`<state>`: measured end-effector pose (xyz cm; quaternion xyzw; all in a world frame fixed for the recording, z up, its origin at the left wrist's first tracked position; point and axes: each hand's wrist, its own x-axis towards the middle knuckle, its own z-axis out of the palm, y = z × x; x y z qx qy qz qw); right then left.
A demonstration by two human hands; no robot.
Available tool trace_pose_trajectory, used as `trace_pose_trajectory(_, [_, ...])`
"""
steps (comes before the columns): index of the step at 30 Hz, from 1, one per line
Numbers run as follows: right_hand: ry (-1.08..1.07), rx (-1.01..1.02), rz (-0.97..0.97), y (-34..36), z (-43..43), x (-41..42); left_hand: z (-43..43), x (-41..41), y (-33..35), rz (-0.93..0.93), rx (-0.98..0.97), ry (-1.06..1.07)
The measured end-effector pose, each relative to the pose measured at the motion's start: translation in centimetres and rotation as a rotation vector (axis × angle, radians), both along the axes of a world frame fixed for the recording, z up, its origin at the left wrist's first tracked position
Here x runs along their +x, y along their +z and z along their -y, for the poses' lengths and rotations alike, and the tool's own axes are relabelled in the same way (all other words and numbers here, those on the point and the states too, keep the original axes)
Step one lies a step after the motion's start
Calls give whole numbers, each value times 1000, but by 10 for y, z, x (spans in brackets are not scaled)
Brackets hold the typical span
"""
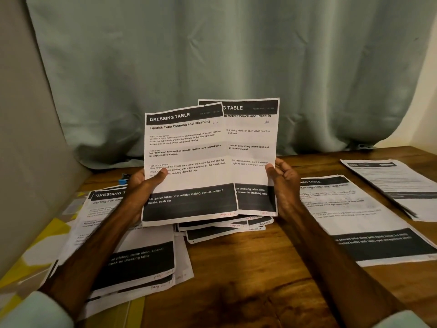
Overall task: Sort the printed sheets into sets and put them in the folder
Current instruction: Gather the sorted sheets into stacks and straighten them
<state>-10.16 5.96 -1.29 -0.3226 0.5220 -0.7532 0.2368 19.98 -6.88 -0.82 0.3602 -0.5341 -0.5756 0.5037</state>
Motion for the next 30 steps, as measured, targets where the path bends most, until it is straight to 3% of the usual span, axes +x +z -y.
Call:
trace_pose_trajectory(18, [220, 96, 95, -2, -8, 32, -7, 9, 16, -80, -29, 33])
trace_pose_trajectory(30, [226, 149, 104, -3, -8, 28, -15, 8, 18, -103, 28, 11])
